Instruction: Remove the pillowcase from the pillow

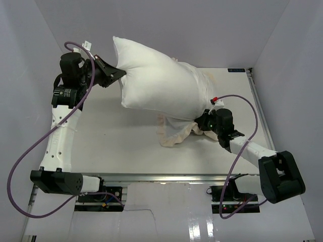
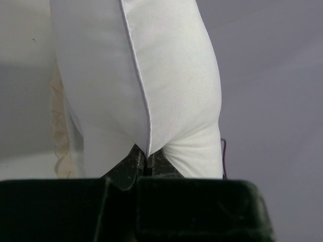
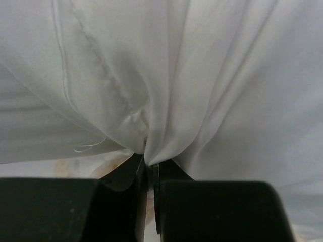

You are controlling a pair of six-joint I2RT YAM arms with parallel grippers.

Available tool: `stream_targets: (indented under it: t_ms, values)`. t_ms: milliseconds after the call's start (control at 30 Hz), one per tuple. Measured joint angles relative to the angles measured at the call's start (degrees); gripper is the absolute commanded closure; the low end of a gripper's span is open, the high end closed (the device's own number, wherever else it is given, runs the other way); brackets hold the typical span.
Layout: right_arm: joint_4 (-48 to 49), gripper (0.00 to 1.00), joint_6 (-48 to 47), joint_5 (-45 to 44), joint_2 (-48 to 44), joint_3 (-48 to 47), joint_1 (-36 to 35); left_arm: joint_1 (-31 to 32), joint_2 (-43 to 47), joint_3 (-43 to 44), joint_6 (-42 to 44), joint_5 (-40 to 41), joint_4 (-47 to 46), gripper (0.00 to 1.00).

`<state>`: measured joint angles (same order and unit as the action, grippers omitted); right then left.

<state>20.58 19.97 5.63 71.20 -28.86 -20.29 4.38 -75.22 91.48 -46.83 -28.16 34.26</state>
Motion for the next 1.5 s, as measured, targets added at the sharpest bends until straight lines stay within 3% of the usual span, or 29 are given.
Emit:
stream_targets:
  t_ms: [233, 500, 767, 967, 1367, 1500]
  values:
    - [2.73, 0.92, 1.03, -2.12, 4.81, -1.57, 4.52, 0.37, -1.92, 6.95, -0.59, -2.36, 5.9, 1.0]
    - [2.89, 0.92, 3.43, 2.78, 7.21, -3.76, 12.28, 1.07, -2.19, 15.5, 4.72, 3.13, 16.85, 1.0]
    - [1.38, 0.92, 3.98, 3.58, 8.94, -4.22, 15.21, -0.46, 3.45, -0.31, 9.51, 10.67, 15.15, 1.0]
    - [0.72, 0.92, 7.02, 5.9, 15.98, -9.88, 18.14, -0.85, 1.42, -0.46, 12.04, 12.37, 15.45, 1.0]
    - [2.34, 0.92, 11.5, 13.07, 16.37, -9.99, 22.69, -0.11, -6.47, 22.27, 13.44, 14.29, 27.19, 1.0]
    - [2.93, 0.92, 12.81, 16.72, 16.24, -9.6, 24.68, -0.07, -6.75, 25.79, 13.97, 15.41, 30.08, 1.0]
